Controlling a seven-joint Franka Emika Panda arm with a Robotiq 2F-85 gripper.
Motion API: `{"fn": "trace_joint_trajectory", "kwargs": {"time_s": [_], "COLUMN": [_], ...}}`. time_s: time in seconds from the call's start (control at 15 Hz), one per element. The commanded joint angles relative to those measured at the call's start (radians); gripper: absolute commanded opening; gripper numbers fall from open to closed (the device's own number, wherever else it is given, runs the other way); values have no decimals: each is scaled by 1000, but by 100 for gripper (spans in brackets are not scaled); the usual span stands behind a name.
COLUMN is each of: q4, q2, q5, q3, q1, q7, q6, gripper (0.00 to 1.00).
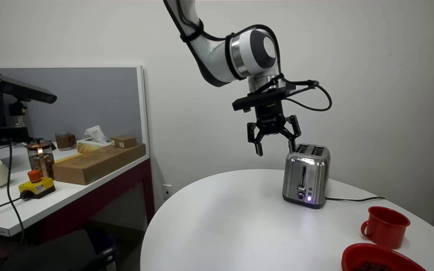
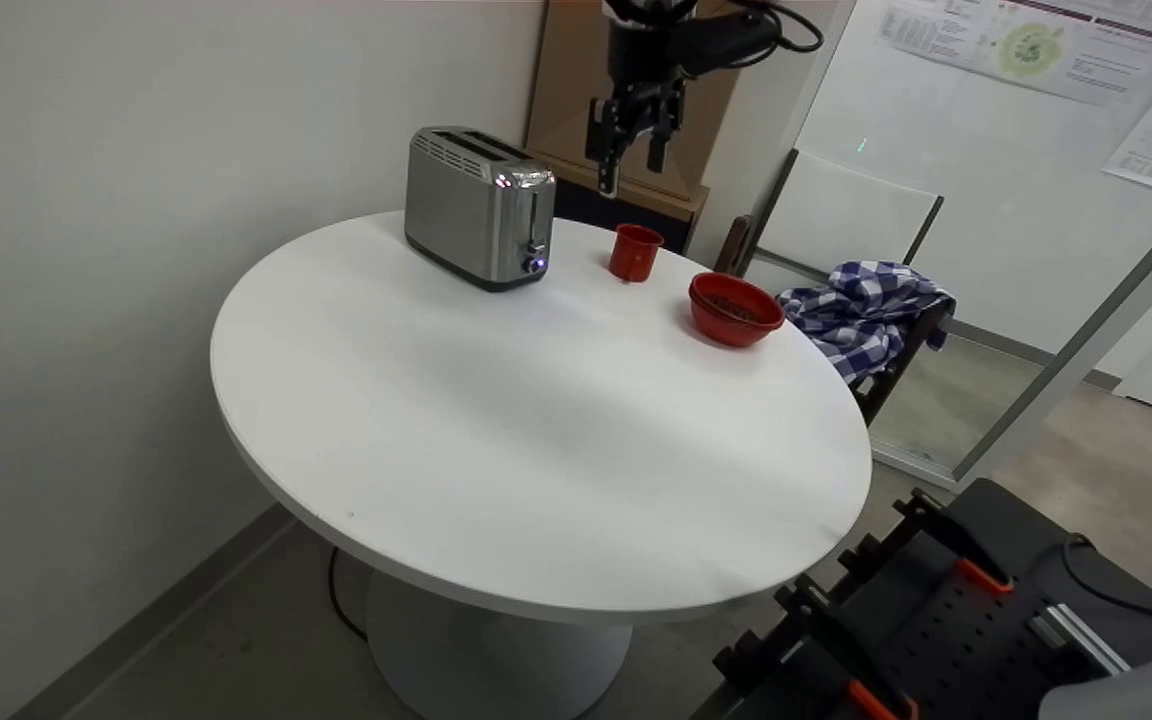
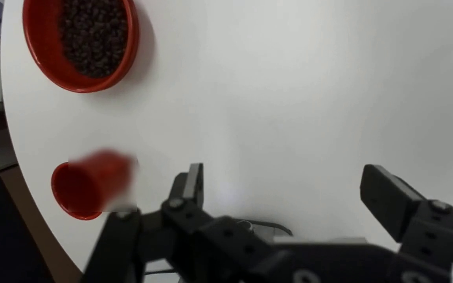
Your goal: Press the button on the toaster
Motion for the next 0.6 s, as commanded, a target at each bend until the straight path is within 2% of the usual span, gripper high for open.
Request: {"fn": "trace_joint_trajectory", "kwargs": {"time_s": [0.0,0.53], "q4": [128,224], "q2": [121,279], "q5": [-19,-10], "q3": [-48,-129], "q1": [16,3], "q7": [-24,-6], "q6": [13,193], "gripper": [100,100]}}
